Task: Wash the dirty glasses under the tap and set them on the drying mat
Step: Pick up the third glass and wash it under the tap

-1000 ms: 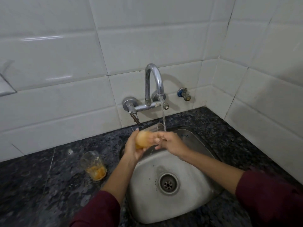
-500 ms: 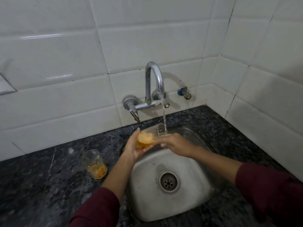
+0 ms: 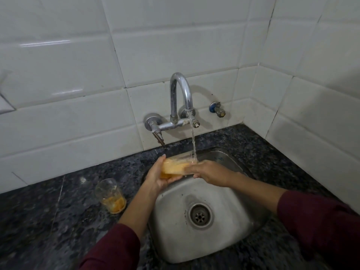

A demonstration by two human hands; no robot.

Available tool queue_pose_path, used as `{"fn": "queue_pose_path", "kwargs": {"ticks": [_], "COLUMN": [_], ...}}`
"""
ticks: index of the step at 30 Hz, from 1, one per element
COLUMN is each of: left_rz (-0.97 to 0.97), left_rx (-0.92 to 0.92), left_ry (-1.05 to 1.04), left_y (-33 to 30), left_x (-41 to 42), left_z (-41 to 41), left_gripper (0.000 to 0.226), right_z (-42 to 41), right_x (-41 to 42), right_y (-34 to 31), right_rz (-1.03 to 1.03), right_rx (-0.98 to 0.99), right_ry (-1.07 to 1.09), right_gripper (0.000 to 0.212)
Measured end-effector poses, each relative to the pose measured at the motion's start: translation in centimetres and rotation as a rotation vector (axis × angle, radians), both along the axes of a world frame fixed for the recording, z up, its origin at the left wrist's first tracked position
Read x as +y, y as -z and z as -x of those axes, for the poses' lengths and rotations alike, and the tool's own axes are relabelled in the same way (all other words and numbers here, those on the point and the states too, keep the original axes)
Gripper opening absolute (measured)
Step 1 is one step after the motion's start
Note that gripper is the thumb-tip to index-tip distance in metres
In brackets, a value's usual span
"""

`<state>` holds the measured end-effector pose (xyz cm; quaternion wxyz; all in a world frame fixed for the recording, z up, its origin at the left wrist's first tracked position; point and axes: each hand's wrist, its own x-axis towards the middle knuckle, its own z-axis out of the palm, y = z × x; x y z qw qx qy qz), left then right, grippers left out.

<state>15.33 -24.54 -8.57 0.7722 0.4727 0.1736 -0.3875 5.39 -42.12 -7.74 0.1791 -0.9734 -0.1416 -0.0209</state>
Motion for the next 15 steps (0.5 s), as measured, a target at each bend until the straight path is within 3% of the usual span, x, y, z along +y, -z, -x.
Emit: {"fn": "queue_pose_path", "kwargs": {"ticks": [3,6,8,10,13,15], "left_rz": [0.083,0.133,0.157,0.122,0.104,0.132], "left_rx": [-0.016,-0.128,-0.15,-0.123,-0.035,0.02], "left_ry": [0.036,0.001,-0.065,-0.077,-0.038,-0.008], "left_y": [-0.3,0.0,0.5,1.0,1.1,1.3], "left_x": [0.0,-0.7,-0.9,-0.8,-0.5,-0.2], "left_z": [-0.1,0.4,0.6,0.6,1.1,1.4], "left_gripper": [0.041,0.052,0.054,0.051,0.042,0.041], "right_z": [-0.1,-0.3,0.1,0.9,1.8,1.7], "right_x": [0.9,3.2,4.4,4.2,2.0,0.9], "right_y": [-1.3,-2.7,-2.3,-0.7,1.0,1.0], "right_rz": [-0.326,-0.945,-1.095,-0.94,-0.478,-0.364], "right_rx": [-0.024,0.073,0.081,0.044,0.035,0.03], "right_ry": [0.147,0.356,0.404,0.305,0.087,0.04], "right_gripper": [0.033,0.019,0.018,0.021,0.028,0.027]}}
